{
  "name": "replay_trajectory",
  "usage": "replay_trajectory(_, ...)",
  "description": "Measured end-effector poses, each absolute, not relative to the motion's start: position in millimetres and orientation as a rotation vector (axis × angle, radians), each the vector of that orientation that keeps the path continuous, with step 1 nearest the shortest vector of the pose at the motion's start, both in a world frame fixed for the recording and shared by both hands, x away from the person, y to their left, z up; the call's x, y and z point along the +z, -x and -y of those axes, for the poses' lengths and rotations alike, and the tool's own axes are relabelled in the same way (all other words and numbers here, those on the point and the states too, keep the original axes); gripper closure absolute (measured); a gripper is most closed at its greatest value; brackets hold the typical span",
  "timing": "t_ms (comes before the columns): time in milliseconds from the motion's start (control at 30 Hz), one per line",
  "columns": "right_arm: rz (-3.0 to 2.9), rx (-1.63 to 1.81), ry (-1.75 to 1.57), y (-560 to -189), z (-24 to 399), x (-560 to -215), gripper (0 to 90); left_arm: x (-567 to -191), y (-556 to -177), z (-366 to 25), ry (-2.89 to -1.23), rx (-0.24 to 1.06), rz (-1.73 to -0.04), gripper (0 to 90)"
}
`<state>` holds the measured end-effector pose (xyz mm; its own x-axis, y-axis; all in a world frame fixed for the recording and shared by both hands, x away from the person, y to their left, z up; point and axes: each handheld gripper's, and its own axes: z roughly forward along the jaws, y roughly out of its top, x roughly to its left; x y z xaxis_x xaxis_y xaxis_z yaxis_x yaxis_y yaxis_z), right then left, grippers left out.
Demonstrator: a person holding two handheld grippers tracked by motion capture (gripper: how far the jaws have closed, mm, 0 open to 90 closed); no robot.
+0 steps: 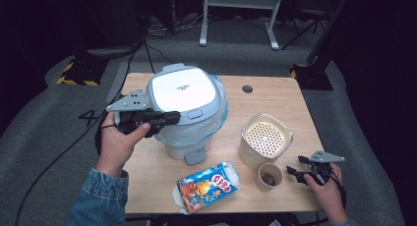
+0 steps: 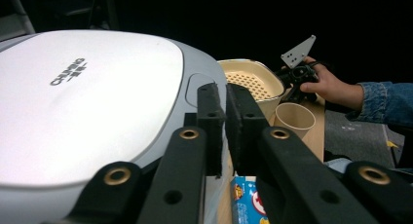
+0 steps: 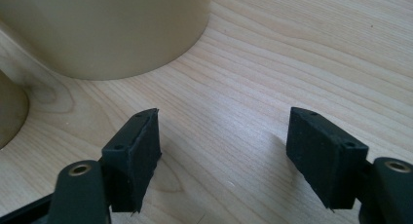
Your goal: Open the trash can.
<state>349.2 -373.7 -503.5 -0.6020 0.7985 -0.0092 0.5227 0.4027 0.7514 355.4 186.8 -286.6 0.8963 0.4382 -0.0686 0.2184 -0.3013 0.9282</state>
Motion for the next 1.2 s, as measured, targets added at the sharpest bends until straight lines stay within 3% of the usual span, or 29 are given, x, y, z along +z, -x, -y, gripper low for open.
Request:
replay_trajectory(600,-2.297,1.033,-1.139,-349,374,-504,28.7,-290,-377,-148,-1.942,0.260,-0.507,89.7)
replay_trajectory(1200,-2.296,1.033,-1.139,-349,374,-504,28.7,-290,-377,-142,-1.968,0.237,-0.509,89.6)
